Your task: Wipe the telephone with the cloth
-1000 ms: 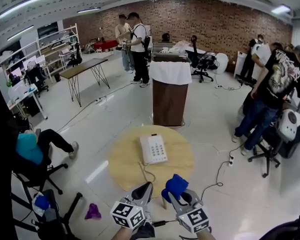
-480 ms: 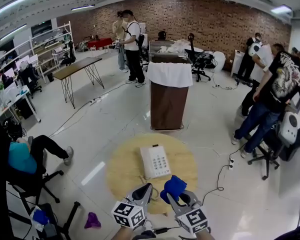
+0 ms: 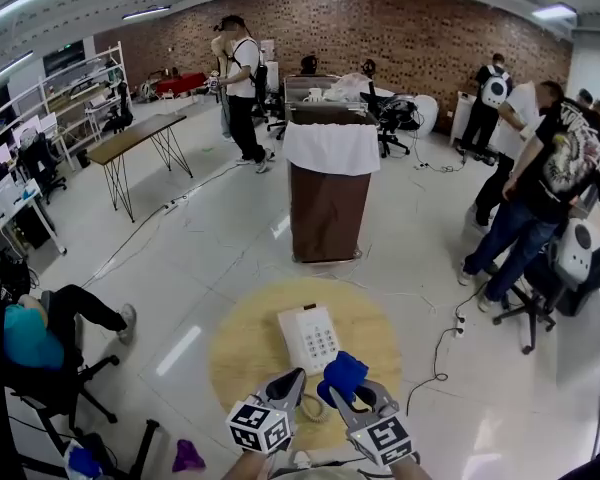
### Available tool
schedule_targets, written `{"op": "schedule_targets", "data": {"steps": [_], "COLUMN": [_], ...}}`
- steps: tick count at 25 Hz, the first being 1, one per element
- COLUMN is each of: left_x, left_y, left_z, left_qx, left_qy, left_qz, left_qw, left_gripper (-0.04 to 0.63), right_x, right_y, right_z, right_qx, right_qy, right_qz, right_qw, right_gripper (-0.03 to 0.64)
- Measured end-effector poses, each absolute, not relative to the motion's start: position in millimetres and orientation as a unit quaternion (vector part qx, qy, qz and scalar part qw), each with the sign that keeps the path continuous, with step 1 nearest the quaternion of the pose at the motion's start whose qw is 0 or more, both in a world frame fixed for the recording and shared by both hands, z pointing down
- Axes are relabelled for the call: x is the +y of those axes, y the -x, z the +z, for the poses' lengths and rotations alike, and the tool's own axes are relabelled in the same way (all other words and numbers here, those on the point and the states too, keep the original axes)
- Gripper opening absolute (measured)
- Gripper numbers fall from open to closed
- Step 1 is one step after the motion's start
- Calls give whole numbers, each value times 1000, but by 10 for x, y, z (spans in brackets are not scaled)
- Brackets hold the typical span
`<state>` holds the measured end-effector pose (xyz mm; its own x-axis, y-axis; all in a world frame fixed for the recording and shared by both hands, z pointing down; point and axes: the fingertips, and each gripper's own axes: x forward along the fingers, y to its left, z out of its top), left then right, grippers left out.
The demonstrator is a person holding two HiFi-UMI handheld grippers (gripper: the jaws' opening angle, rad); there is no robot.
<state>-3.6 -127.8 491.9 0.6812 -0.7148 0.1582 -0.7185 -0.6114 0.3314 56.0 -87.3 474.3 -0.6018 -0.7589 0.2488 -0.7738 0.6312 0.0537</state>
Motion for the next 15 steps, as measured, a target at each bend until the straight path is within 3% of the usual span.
{"op": "schedule_targets", "data": {"steps": [12, 15], "left_x": [-1752, -1831], "left_y": [111, 134], "left_z": [5365, 5543], "left_qx": [-365, -353], "left_qy": [-894, -890], "left_qz": [15, 15], "left_qw": [258, 288], "left_gripper": [6, 45], "right_x": [-1282, -1308], "right_y": [-389, -352], "right_z": [4884, 4915], "right_qx": [-888, -885], "right_qy": [-437, -439], "right_qz": [47, 53], "right_qw": [137, 144], "right_gripper": [71, 71]}}
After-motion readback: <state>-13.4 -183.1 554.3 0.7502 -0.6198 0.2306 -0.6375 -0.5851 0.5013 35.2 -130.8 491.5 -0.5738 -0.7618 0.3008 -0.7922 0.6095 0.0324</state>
